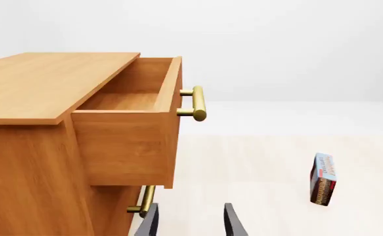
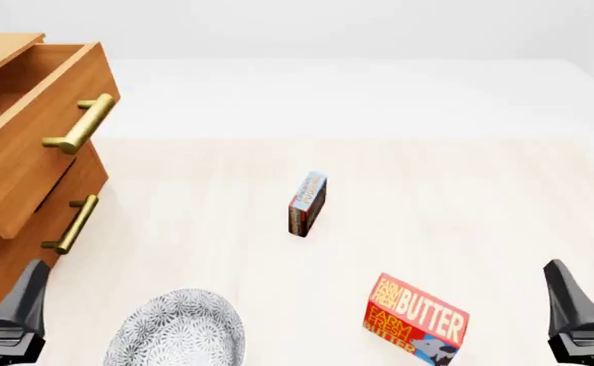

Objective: Put the chocolate pudding in the top drawer of the cabinet and close it.

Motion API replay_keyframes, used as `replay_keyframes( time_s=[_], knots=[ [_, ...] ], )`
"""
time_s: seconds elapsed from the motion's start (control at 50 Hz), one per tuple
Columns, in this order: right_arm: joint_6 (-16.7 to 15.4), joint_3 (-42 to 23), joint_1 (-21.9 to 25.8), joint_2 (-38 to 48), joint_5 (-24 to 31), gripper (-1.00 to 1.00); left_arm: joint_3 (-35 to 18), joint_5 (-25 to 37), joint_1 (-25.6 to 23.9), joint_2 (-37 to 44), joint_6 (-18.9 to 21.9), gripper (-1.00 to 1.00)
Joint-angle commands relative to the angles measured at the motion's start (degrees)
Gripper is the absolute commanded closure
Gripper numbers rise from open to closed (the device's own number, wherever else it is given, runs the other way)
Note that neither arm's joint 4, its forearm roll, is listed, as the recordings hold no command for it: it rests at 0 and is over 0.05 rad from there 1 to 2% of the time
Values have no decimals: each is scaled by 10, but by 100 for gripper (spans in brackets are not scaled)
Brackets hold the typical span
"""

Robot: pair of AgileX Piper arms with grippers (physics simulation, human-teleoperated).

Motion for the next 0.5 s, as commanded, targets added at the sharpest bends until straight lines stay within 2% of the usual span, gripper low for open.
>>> replay_keyframes(
  time_s=[0.02, 0.26, 0.38, 0.5],
  knots=[
    [0, -2, 0, 3, -1, -100, -1, -3, 2, 7, 6, -100],
    [0, -2, 0, 3, -1, -100, -1, -15, 2, 28, 16, -100],
    [0, -2, 0, 3, -1, -100, -6, -14, -17, 37, 25, -100],
    [0, -2, 0, 3, -1, -100, -57, 40, -24, 33, 31, -100]
  ],
)
